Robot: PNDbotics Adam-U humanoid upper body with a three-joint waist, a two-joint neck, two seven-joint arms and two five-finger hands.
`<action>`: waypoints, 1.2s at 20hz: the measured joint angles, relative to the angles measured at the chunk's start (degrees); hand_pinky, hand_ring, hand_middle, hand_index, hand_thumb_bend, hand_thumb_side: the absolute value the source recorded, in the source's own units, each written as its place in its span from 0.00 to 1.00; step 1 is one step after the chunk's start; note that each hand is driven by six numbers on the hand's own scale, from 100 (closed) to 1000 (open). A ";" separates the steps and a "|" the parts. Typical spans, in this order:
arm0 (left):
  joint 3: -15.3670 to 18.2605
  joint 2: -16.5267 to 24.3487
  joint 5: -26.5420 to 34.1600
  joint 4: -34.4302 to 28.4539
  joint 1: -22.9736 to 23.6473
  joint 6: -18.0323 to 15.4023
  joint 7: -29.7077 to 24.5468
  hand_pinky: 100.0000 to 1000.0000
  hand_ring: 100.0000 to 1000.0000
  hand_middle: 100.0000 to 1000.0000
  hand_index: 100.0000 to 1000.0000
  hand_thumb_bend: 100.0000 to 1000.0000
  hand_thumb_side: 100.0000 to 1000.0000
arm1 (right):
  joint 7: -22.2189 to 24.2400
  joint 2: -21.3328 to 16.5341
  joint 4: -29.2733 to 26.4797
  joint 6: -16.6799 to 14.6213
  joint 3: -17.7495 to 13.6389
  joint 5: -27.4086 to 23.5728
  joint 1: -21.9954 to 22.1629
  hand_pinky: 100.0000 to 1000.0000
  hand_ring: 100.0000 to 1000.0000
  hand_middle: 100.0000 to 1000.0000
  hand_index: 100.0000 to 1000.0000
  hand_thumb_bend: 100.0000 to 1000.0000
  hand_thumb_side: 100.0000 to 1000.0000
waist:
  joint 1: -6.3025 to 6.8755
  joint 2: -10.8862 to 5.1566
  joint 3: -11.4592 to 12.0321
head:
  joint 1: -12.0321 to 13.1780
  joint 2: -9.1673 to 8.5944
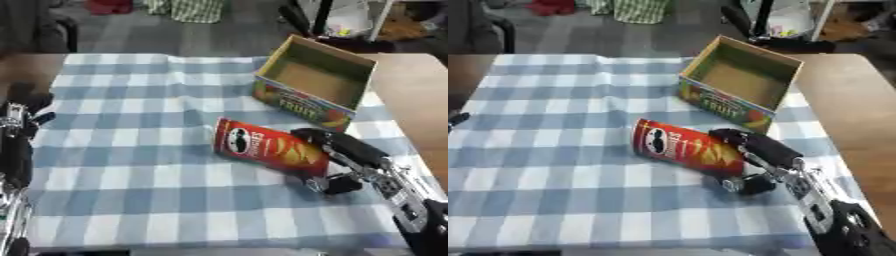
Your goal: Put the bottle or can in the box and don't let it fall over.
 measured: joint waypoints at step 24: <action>0.03 0.01 0.04 0.00 0.01 -0.05 0.12 0.82 0.85 0.68 0.91 0.39 0.87 | 7.33 -6.69 -11.62 17.07 -1.48 -45.99 4.94 0.19 0.49 0.30 0.97 0.00 0.39 | 0.00 -0.01 -0.55 | 0.50 0.01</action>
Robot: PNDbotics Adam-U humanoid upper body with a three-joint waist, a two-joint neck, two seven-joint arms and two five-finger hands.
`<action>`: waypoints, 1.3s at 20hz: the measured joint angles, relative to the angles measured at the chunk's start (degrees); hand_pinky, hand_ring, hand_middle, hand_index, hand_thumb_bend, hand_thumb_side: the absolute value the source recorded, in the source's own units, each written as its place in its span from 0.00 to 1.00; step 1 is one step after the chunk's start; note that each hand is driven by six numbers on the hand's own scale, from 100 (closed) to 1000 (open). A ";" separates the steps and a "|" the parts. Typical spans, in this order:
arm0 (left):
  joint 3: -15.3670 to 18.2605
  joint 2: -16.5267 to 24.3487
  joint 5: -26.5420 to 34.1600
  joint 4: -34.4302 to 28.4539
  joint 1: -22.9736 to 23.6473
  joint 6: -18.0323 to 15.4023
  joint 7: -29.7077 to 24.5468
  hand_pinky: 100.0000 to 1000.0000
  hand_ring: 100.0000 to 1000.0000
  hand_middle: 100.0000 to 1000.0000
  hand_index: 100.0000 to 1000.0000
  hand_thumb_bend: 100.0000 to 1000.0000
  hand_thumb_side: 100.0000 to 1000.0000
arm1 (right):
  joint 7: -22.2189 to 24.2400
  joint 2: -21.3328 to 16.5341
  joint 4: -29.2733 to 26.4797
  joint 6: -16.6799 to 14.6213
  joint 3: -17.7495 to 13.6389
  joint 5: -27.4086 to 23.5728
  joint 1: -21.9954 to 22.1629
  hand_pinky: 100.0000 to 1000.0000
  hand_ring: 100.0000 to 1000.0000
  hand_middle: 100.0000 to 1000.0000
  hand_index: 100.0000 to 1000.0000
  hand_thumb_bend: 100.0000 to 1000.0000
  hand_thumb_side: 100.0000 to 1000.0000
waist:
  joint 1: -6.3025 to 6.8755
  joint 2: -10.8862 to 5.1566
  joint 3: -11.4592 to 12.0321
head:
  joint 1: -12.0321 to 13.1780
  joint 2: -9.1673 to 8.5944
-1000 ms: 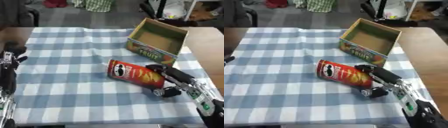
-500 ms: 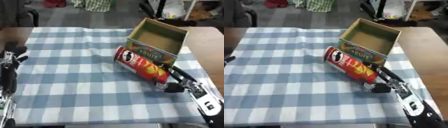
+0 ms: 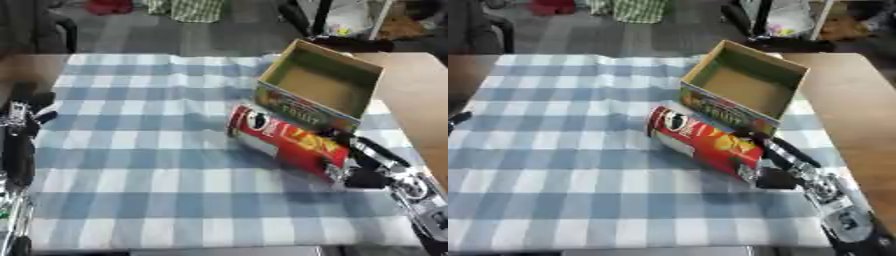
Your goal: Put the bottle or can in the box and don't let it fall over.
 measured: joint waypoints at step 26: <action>-0.05 0.01 0.00 -0.01 -0.45 0.02 -0.11 0.82 0.85 0.68 0.91 0.39 0.87 | -10.43 -14.86 -3.83 6.69 -7.44 -25.48 -0.90 0.15 0.45 0.27 0.96 0.00 0.41 | 0.00 0.06 1.86 | -1.38 0.00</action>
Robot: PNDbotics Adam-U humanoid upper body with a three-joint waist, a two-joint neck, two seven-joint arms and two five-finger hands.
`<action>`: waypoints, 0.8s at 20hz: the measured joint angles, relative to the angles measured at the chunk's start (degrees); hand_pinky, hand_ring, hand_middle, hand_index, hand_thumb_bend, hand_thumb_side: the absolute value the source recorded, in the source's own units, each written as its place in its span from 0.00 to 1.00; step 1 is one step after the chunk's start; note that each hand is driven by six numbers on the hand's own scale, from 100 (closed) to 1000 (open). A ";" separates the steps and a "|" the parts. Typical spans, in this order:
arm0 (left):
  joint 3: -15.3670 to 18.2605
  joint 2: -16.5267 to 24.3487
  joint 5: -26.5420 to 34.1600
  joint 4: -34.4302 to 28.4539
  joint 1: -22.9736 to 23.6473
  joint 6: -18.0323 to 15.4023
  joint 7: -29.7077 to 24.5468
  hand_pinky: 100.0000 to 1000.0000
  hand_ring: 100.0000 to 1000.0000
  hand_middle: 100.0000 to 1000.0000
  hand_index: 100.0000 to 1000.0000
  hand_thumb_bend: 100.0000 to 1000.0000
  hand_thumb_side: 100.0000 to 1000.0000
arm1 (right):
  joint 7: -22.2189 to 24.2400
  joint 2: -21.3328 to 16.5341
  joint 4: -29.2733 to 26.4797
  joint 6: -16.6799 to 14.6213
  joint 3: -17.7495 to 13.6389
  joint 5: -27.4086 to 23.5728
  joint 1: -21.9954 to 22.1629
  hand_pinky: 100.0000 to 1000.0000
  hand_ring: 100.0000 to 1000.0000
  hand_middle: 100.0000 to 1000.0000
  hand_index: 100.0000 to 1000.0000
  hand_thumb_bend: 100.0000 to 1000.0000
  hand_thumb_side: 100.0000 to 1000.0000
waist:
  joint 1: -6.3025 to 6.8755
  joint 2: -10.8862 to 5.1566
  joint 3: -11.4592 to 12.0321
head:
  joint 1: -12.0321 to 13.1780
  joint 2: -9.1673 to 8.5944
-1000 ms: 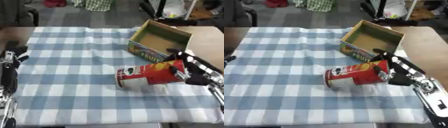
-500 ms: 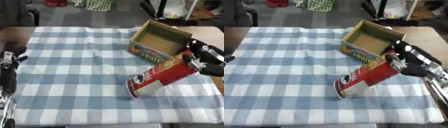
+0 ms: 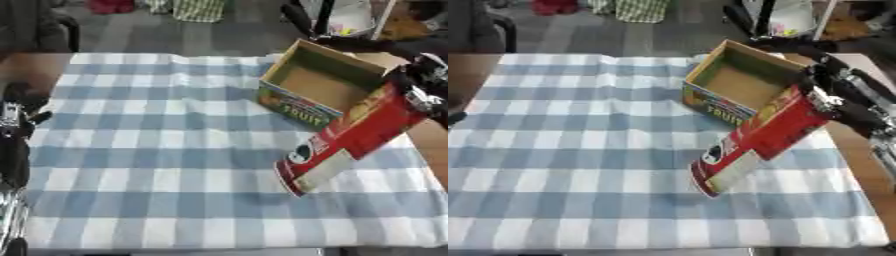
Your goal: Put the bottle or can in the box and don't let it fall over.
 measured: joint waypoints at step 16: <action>-1.33 0.00 0.04 -0.04 -1.77 -0.12 -1.30 0.82 0.85 0.68 0.91 0.39 0.87 | -7.97 -8.36 0.58 1.76 -5.31 -18.07 -0.83 0.14 0.44 0.27 0.95 0.00 0.41 | 0.02 1.06 4.02 | -4.86 -0.57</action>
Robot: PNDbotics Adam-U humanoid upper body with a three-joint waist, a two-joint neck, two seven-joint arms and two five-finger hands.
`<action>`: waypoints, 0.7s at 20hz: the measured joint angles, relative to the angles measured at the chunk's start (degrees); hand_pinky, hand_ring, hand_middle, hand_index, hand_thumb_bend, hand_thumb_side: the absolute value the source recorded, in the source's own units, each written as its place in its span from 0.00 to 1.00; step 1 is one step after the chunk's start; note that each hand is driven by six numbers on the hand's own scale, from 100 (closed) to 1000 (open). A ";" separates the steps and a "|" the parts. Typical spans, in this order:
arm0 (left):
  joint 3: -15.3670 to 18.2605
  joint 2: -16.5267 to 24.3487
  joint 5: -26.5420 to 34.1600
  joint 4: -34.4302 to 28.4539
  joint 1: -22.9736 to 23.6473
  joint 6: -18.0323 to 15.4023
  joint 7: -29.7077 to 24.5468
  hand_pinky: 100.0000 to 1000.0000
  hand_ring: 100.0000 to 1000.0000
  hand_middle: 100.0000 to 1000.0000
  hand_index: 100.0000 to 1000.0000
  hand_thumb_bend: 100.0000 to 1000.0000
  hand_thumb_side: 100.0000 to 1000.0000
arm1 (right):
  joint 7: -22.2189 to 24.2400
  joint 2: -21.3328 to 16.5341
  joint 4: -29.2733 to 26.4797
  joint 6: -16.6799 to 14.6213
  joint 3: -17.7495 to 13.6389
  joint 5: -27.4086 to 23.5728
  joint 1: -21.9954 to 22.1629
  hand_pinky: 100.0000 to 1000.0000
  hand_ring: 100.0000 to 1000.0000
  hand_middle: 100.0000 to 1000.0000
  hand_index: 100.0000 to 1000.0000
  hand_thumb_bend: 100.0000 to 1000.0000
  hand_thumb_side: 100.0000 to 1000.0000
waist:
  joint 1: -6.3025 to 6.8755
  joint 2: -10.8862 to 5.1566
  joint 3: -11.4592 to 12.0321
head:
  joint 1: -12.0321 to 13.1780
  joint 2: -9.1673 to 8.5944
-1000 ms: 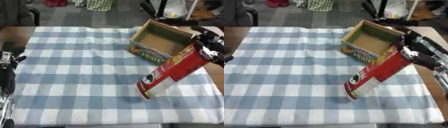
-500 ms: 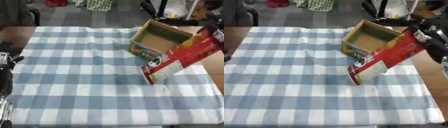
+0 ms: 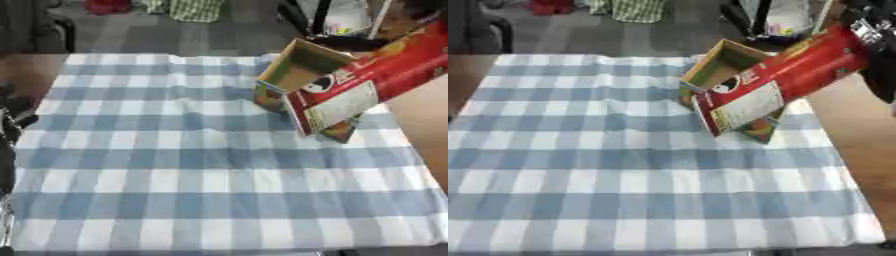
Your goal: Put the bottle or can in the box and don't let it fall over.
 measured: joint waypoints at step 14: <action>-4.46 -0.02 1.01 -0.31 -7.21 -0.13 -4.42 0.82 0.85 0.68 0.91 0.39 0.88 | -9.26 -4.09 3.31 -8.27 -6.21 -4.38 6.11 0.24 0.51 0.30 0.95 0.00 0.41 | -1.71 4.88 10.89 | -15.01 -8.25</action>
